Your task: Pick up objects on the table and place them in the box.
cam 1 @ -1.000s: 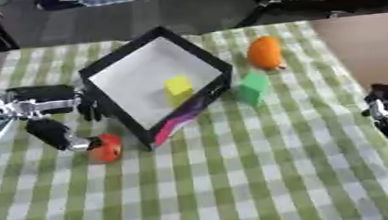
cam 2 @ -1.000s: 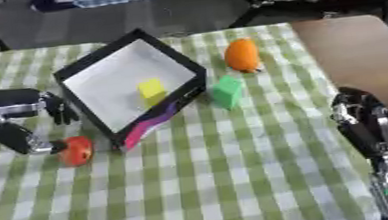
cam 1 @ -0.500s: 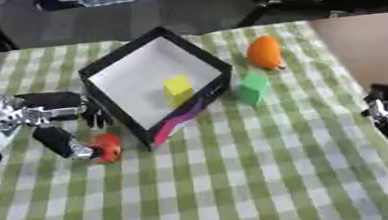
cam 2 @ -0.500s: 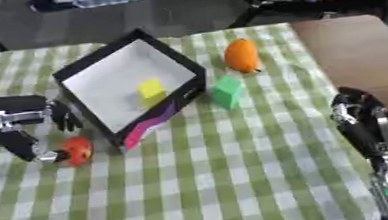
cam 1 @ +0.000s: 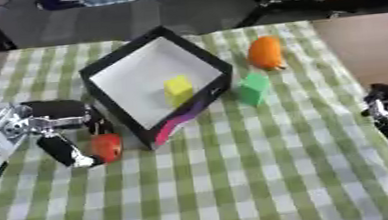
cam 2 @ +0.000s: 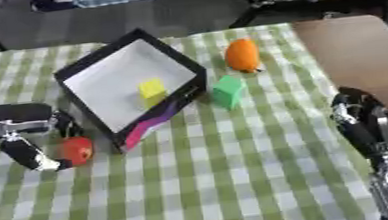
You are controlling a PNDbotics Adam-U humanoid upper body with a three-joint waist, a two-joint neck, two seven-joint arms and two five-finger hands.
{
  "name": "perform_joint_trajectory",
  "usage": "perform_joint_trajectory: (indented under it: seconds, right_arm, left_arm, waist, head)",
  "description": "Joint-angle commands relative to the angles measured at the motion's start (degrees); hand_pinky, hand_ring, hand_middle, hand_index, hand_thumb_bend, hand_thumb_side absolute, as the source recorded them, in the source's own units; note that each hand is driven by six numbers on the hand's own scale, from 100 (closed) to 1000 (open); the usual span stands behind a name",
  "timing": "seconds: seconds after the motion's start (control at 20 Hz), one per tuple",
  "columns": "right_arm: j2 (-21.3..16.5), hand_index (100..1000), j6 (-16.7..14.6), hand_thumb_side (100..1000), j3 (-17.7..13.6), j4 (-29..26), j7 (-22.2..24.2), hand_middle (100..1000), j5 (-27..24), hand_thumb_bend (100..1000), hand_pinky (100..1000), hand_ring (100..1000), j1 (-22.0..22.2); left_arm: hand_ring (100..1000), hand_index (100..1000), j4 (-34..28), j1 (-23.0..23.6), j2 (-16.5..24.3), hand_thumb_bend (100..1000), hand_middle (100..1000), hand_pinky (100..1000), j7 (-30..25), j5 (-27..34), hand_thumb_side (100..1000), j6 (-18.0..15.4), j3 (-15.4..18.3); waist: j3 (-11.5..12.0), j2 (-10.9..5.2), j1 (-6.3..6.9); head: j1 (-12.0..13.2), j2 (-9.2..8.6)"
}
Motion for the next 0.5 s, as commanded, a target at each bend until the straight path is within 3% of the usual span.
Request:
perform_joint_trajectory:
  seconds: [0.05,0.2,0.5]
  right_arm:
    - [-1.4,784,-0.1,544,-0.1,-0.4,0.1,603,0.2,100,780,540,-0.5]
    - [-1.4,784,-0.1,544,-0.2,-0.4,0.0,603,0.2,100,780,540,-0.5]
    - [-1.4,784,0.0,543,-0.3,-0.3,-0.1,602,0.2,100,780,539,-0.3]
  left_arm:
    - [458,674,0.0,-0.9,0.9,100,443,565,-14.7,0.5,141,-15.0,2.2]
    - [342,548,-0.7,-1.2,1.0,100,312,473,-14.5,3.1,154,-14.3,4.2]
    - [337,549,-8.9,-3.1,3.9,100,305,483,-10.6,8.6,148,-9.0,11.7]
  waist:
    - [0.1,-1.27,0.09]
    - [0.2,-1.33,0.04]
    - [0.4,-1.51,-0.03]
  head:
    - [-0.1,-0.11]
    - [-0.2,-0.11]
    - [-0.5,-0.11]
